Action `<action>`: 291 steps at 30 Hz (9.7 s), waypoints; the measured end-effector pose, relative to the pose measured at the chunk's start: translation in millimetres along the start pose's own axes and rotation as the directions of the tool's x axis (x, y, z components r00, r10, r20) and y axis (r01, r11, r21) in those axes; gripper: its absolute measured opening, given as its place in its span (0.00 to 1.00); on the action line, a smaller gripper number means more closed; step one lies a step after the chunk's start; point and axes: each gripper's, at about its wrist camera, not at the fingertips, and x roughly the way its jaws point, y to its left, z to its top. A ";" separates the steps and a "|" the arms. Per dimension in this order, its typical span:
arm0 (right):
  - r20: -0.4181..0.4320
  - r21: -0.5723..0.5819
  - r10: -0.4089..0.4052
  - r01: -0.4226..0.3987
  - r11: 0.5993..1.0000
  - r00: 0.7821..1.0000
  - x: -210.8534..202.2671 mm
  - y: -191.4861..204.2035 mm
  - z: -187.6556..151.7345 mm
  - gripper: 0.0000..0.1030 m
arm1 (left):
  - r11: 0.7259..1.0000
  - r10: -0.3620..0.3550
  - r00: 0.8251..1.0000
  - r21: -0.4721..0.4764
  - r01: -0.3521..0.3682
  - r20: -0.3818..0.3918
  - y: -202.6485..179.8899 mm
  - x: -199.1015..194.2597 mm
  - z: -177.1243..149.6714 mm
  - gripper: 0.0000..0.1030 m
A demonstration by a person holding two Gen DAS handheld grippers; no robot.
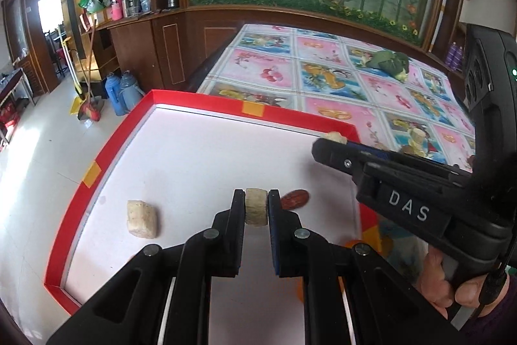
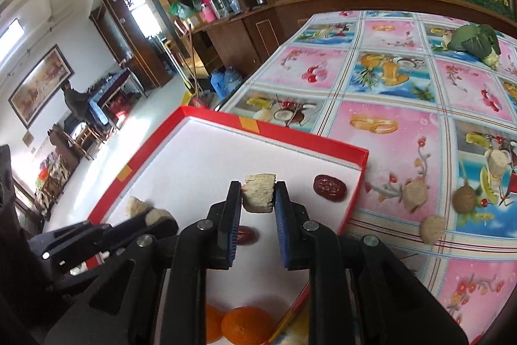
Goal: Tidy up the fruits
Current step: 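Carry both pale cubes over the white tray and open both grippers, then reach both grippers to the tablecloth and grasp two brown round nuts, then carry the nuts over the white tray and release them, then grasp a dark date with the right gripper while the left gripper grasps a brown nut, then carry the date and nut over the white tray and release both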
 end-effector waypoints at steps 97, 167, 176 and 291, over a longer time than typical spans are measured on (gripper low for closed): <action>-0.131 0.353 -0.490 0.503 0.789 0.862 -167.0 -314.6 -27.1 0.27 | 0.942 -0.155 0.967 0.264 0.206 -0.203 -166.0 70.8 11.0 0.43; -0.053 -0.095 -0.066 0.061 0.994 0.996 -3.7 -1.2 -25.9 0.24 | 0.987 0.056 0.998 0.153 -0.051 -0.028 13.7 0.5 -16.1 0.20; -0.088 -0.108 -0.049 0.039 0.993 0.995 -1.0 2.3 -29.1 0.25 | 0.989 0.071 0.996 0.132 -0.064 -0.045 17.3 1.9 -18.3 0.23; 0.173 0.032 -0.074 0.069 0.997 0.982 -60.3 -30.3 -11.1 0.27 | 0.983 -0.042 0.998 0.180 0.033 0.047 5.2 -41.4 -29.7 0.21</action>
